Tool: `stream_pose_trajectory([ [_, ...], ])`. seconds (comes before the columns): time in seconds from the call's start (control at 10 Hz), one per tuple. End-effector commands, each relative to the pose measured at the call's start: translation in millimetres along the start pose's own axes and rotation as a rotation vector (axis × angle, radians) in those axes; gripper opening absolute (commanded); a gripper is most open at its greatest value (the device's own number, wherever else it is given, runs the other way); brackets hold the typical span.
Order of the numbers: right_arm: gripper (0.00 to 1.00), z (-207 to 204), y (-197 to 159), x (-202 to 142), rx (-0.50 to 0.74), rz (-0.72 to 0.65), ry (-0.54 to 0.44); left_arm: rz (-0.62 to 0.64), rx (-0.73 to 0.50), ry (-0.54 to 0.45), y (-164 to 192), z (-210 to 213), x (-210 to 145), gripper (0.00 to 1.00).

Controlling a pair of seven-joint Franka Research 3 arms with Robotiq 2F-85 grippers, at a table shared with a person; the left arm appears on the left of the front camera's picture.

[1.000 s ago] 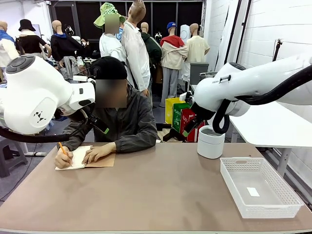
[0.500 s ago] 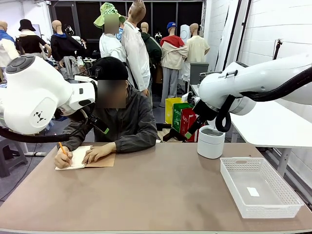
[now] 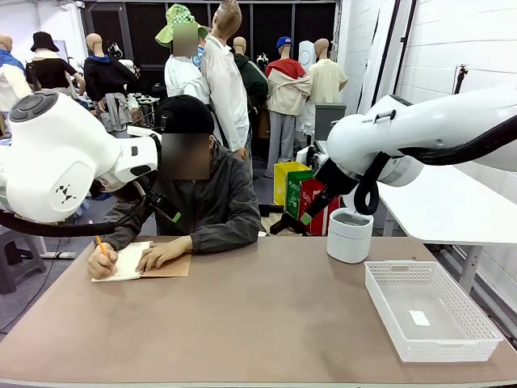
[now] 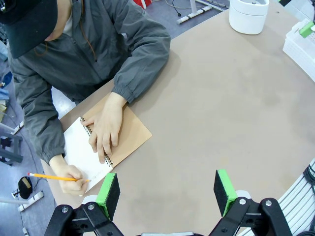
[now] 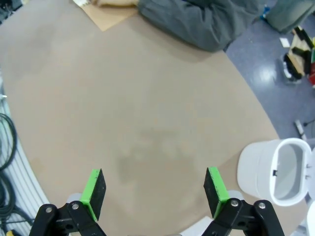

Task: Sort the paper based on its condition.
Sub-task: If a person hands you a paper, place it in the Organizing basket , and if it's crumpled, put it in the Trash can.

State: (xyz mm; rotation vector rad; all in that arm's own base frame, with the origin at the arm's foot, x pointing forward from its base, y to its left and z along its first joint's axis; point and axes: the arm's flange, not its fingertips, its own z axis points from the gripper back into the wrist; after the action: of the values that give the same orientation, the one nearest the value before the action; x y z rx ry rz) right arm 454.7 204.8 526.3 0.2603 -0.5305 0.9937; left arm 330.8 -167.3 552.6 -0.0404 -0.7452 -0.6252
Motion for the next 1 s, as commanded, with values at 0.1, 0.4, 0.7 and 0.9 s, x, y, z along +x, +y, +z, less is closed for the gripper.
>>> stream_pose_trajectory([
  [0.1, 1.0, 18.7, 23.6, 3.4, 0.068, 0.045, -0.074, 0.002, 0.004, 0.001, 0.6, -0.3, -0.8, 1.0],
  [0.4, 1.0, 30.5, 46.2, -1.0, 0.092, 0.146, -0.148, 0.002, 0.004, 0.001, 0.6, -0.3, -0.8, 1.0],
  [0.7, 1.0, 30.8, 52.5, -8.5, 0.103, 0.172, -0.161, 0.002, 0.004, 0.001, 0.6, -0.3, -0.8, 1.0],
  [0.9, 1.0, 30.3, 54.6, -7.6, 0.107, 0.167, -0.167, 0.002, 0.004, 0.001, 0.6, -0.3, -0.8, 1.0],
])
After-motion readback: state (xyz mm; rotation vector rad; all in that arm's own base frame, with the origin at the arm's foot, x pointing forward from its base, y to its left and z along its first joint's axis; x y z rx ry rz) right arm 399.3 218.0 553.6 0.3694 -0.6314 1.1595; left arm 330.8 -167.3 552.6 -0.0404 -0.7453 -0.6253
